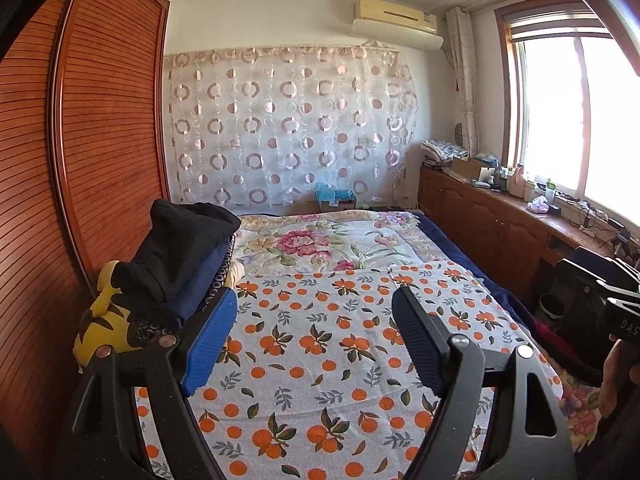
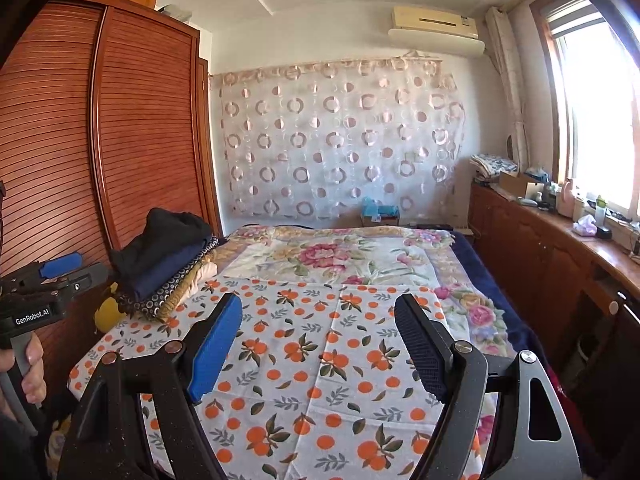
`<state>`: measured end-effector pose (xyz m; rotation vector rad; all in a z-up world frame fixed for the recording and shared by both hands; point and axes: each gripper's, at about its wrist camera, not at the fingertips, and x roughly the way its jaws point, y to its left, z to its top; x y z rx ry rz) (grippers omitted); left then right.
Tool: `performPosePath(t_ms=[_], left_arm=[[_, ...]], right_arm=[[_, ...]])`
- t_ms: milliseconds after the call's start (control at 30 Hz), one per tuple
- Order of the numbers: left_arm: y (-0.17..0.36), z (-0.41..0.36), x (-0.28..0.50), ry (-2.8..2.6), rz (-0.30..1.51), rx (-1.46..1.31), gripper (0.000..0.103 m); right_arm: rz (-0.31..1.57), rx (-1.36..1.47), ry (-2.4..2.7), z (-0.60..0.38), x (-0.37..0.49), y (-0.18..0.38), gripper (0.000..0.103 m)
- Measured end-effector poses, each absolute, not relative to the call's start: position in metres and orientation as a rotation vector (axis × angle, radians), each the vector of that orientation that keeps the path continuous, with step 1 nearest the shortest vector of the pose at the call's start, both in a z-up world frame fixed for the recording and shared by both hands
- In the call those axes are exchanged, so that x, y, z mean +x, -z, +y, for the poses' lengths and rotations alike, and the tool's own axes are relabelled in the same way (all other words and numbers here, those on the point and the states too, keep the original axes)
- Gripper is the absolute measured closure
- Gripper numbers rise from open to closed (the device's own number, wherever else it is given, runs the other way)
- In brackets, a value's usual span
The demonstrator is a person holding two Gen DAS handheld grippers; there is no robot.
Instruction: Fold small clothes
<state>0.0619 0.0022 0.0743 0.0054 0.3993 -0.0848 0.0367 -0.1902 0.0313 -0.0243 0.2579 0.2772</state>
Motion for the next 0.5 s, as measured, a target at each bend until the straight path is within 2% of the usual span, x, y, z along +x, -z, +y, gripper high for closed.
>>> performPosePath(t_ms=[500], left_arm=[[-0.0696, -0.0043, 0.0596, 0.091, 0.404, 0.000, 0.023]], right_arm=[[0.242, -0.028, -0.286, -0.2001, 0.0389, -0.0295, 0.023]])
